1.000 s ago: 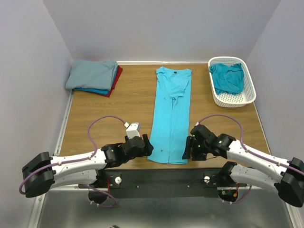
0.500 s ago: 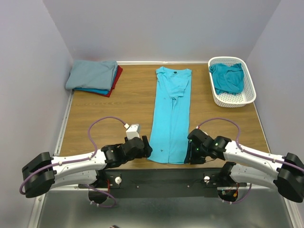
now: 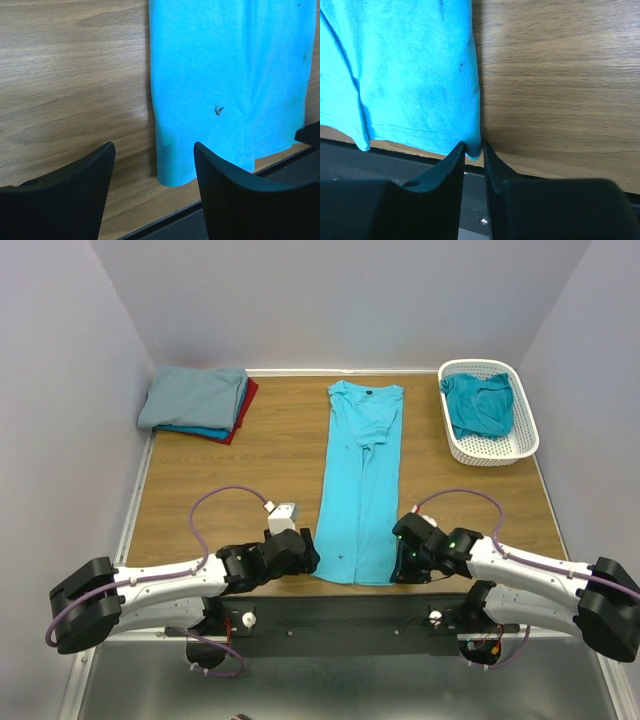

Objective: Fold and stack the t-shirts
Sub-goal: Fold the tshirt

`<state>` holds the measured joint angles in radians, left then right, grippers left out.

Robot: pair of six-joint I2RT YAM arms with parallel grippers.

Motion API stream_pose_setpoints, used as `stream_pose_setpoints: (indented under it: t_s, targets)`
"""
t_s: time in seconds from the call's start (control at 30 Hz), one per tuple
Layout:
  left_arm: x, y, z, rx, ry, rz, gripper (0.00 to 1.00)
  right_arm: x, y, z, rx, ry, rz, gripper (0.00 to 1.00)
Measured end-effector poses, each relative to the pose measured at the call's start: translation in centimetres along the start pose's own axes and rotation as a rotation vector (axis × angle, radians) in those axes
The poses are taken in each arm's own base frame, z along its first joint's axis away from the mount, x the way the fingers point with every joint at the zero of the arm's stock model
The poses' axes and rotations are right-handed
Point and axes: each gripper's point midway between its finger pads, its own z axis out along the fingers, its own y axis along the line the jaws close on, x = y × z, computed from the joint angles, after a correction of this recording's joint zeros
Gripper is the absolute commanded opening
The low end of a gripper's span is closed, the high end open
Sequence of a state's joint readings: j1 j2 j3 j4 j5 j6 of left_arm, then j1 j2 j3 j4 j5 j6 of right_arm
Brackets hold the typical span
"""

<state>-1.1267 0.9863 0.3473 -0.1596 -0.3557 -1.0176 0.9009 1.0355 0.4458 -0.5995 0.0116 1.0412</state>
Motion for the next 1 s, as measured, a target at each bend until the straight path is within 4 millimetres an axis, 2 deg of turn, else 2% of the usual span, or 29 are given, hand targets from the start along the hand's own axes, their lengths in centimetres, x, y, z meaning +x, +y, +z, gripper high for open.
stream_pose_setpoints:
  t_s: [0.13,0.23,0.37,0.47,0.63,0.77,1.0]
  targets:
    - [0.4,0.3,0.2,-0.011,0.017,0.016,0.66,0.0,0.1,0.1,-0.001,-0.001,-0.005,0.11]
    - [0.8,0.4,0.5,-0.016,0.031,0.034,0.62,-0.1,0.1,0.1,-0.004,-0.004,-0.007,0.1]
    - [0.9,0.3,0.9,-0.019,0.038,0.047,0.5,-0.1,0.2,0.1,-0.006,-0.005,-0.007,0.1]
    - [1.1,0.2,1.0,-0.017,0.049,0.055,0.48,-0.1,0.2,0.1,-0.006,-0.005,-0.007,0.1]
    - [1.4,-0.1,0.9,-0.002,0.069,0.059,0.37,-0.1,0.2,0.1,-0.006,-0.005,-0.007,0.1]
    - [1.3,-0.6,0.6,0.025,0.072,0.051,0.33,-0.1,0.2,0.1,-0.006,-0.005,-0.007,0.1]
    - [1.2,-1.4,-0.2,0.077,0.073,0.038,0.33,-0.1,0.2,0.2,-0.011,-0.008,-0.007,0.09]
